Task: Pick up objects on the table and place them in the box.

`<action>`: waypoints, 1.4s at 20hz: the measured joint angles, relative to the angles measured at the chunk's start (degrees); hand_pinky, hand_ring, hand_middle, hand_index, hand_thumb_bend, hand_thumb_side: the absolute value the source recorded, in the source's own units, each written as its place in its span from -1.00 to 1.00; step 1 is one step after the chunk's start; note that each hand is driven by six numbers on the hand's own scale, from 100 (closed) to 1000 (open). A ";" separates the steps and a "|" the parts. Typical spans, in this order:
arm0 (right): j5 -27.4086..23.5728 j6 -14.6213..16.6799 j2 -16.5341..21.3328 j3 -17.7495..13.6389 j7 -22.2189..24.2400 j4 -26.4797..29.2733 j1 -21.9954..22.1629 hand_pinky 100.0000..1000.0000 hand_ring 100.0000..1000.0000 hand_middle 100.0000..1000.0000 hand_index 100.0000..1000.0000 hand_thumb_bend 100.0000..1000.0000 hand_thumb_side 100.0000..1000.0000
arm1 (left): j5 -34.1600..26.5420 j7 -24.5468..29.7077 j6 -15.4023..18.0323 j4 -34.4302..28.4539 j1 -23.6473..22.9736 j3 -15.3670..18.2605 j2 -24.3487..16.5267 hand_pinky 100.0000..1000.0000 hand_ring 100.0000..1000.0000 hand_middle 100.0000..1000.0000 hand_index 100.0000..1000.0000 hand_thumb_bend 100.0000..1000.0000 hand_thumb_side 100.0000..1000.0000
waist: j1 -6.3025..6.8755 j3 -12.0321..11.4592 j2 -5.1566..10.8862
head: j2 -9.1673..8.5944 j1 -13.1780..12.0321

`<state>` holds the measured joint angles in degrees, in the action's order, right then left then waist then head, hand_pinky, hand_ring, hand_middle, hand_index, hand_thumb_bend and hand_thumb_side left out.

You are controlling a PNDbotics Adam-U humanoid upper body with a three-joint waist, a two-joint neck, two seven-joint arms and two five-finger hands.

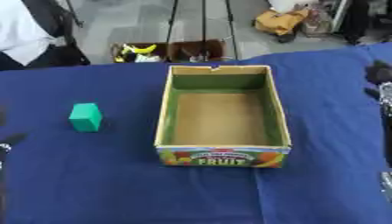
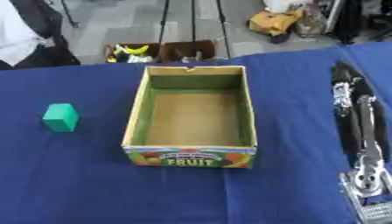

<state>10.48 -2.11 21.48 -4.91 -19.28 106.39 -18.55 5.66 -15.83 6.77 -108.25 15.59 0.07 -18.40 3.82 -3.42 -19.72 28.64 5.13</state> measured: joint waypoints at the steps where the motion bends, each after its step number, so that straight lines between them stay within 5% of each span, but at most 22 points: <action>1: 0.01 0.00 0.01 0.00 0.00 0.00 0.03 0.70 0.79 0.63 0.84 -1.00 1.00 | 0.93 0.04 -0.64 -0.60 0.59 0.34 -1.20 0.51 0.92 0.77 1.00 -1.00 1.00 | 0.04 -0.10 0.25 | 0.01 0.02; 9: 0.03 0.04 0.38 0.00 0.07 0.00 0.93 0.70 0.79 0.63 0.84 -1.00 1.00 | 10.37 4.27 -9.21 -4.71 7.90 1.90 -14.03 0.54 0.87 0.74 1.00 -0.72 1.00 | 0.71 -0.04 1.30 | 0.61 0.04; 16: 0.03 0.07 0.75 0.16 0.30 -0.01 1.18 0.70 0.79 0.63 0.84 -1.00 1.00 | 18.31 17.96 -16.91 -2.59 15.25 0.87 -24.66 0.54 0.79 0.71 0.90 -0.35 1.00 | 1.43 0.88 1.91 | 1.14 -0.46; 21: 0.03 0.15 1.07 0.47 0.72 -0.02 1.42 0.70 0.79 0.63 0.84 -1.00 1.00 | 22.45 28.83 -17.51 2.52 20.64 -1.03 -29.06 0.64 0.84 0.78 1.00 -0.12 1.00 | 1.87 1.80 2.12 | 2.93 -0.92; 28: 0.03 0.28 1.29 1.06 1.30 -0.02 1.38 0.70 0.79 0.62 0.84 -1.00 1.00 | 26.86 38.87 -14.45 10.17 26.60 -2.53 -29.48 0.67 0.85 0.79 0.99 -0.09 1.00 | 2.35 2.83 2.14 | 8.61 -4.15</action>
<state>10.51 -1.84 22.77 -3.85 -17.98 106.37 -17.17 32.52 23.04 -7.68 -98.08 42.18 -2.46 -47.89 6.17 -0.59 -17.58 37.26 0.98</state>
